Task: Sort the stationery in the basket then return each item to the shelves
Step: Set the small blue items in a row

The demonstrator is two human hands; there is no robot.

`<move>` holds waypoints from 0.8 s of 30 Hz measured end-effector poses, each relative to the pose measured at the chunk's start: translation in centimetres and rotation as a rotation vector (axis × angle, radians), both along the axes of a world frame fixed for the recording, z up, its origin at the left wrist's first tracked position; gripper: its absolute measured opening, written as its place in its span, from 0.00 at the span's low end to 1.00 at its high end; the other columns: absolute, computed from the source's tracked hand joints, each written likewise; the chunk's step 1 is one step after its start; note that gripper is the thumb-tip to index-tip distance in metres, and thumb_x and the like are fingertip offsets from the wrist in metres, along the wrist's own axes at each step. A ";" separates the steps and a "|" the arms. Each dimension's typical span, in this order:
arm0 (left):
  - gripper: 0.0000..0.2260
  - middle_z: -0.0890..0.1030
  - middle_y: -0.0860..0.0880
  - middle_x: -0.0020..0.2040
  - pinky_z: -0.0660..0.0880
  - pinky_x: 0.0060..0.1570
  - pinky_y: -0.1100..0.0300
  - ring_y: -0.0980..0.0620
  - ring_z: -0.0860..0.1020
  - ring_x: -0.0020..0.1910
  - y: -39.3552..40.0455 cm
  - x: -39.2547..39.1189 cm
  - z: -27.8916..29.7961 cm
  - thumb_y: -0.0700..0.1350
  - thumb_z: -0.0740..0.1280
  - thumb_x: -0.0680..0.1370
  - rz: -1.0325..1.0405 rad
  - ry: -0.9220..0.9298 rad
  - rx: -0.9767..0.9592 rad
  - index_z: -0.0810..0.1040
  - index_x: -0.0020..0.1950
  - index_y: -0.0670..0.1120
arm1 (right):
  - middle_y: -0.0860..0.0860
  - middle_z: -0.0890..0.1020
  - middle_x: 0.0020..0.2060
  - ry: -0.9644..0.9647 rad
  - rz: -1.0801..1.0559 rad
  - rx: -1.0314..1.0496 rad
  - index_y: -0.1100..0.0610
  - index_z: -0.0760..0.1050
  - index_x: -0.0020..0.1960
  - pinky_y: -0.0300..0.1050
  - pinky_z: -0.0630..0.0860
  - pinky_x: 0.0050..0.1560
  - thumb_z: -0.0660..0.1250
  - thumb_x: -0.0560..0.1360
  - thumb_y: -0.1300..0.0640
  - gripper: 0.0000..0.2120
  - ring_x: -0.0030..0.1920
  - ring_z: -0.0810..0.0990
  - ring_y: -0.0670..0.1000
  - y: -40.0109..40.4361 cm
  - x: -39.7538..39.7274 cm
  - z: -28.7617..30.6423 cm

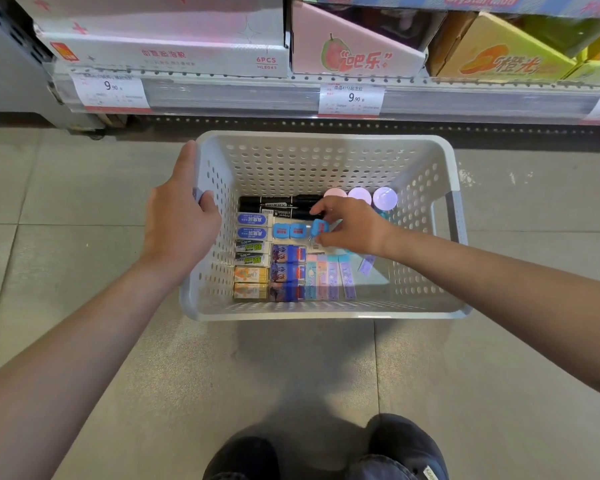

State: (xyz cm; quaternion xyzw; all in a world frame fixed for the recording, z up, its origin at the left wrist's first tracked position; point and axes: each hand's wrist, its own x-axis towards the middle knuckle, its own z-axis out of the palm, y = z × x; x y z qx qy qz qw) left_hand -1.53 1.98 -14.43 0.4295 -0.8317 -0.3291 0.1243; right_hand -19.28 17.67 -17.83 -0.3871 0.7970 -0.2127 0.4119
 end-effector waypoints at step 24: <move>0.29 0.71 0.42 0.35 0.77 0.34 0.43 0.48 0.70 0.30 -0.3 0.1 -0.4 0.38 0.60 0.79 -0.005 -0.001 0.004 0.54 0.78 0.52 | 0.58 0.80 0.50 0.659 0.372 0.193 0.62 0.74 0.54 0.43 0.68 0.39 0.61 0.76 0.65 0.08 0.50 0.80 0.56 -1.3 2.4 -3.1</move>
